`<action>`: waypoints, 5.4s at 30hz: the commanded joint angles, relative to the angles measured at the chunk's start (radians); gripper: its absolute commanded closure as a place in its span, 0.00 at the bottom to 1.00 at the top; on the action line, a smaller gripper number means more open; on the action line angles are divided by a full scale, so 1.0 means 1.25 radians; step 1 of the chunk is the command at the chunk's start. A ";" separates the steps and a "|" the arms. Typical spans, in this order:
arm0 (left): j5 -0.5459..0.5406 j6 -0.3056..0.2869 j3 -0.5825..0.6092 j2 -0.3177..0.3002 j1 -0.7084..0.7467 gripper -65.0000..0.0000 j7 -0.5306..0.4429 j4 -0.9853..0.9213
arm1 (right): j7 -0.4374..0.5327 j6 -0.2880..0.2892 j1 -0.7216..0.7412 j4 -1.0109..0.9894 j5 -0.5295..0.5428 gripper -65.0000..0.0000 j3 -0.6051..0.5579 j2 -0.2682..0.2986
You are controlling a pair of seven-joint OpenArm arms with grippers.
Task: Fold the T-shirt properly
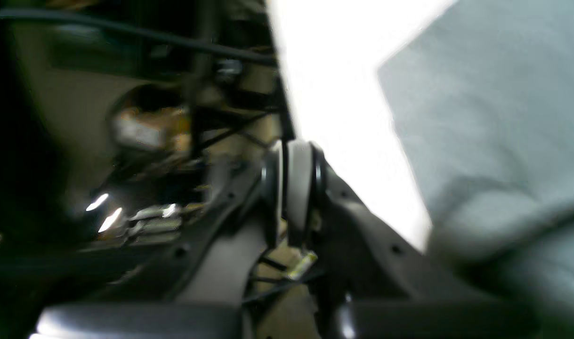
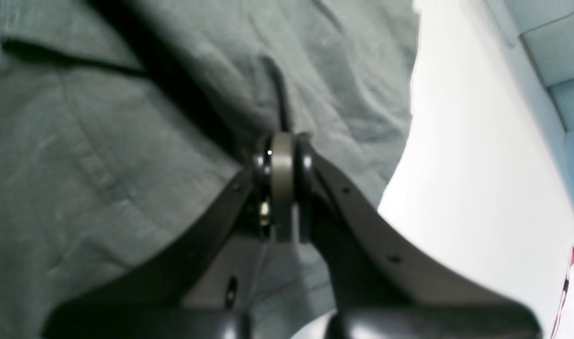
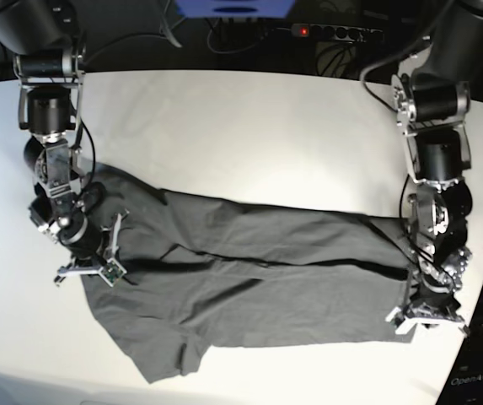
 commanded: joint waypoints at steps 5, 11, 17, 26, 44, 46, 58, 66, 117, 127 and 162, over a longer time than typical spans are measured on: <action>0.000 -0.198 -0.001 -0.022 0.069 0.96 -0.006 0.131 | 0.016 -0.008 0.021 0.015 0.007 1.00 0.002 0.009; 0.000 -0.308 -0.001 -0.021 0.110 0.96 -0.004 0.212 | 0.016 -0.008 0.023 0.015 0.007 0.99 0.002 0.004; 0.001 -0.308 0.005 -0.031 0.110 0.96 0.024 0.196 | 0.016 -0.008 0.023 0.015 0.007 1.00 0.002 0.004; 0.050 -0.308 0.005 -0.027 0.100 0.96 0.019 0.085 | 0.016 -0.008 0.023 0.015 0.007 1.00 0.002 0.008; -0.025 0.241 0.002 0.003 -0.134 0.96 -0.033 -0.269 | 0.015 -0.008 0.024 0.015 0.007 0.99 0.001 0.004; -0.041 0.265 -0.002 0.005 -0.137 0.96 -0.033 -0.242 | 0.015 -0.008 0.023 0.015 0.007 0.99 0.002 0.007; -0.052 0.073 -0.001 -0.016 -0.039 0.96 0.015 -0.085 | 0.016 -0.008 0.024 0.014 0.007 0.99 0.001 0.008; -0.053 -0.006 -0.001 -0.010 0.071 0.96 0.014 -0.002 | 0.010 -0.007 0.053 0.015 0.006 0.99 0.000 0.014; -0.099 0.001 -0.029 -0.033 0.095 0.96 0.010 -0.077 | -0.001 -0.007 0.098 -0.002 0.005 0.16 0.002 0.057; -0.099 0.001 -0.029 -0.046 0.095 0.96 -0.003 -0.078 | -0.163 -0.008 0.025 0.170 0.006 0.52 0.135 0.060; -0.132 -0.079 -0.152 -0.016 0.260 0.96 -0.158 0.053 | -0.553 0.134 -0.045 0.493 0.012 0.84 0.649 -0.253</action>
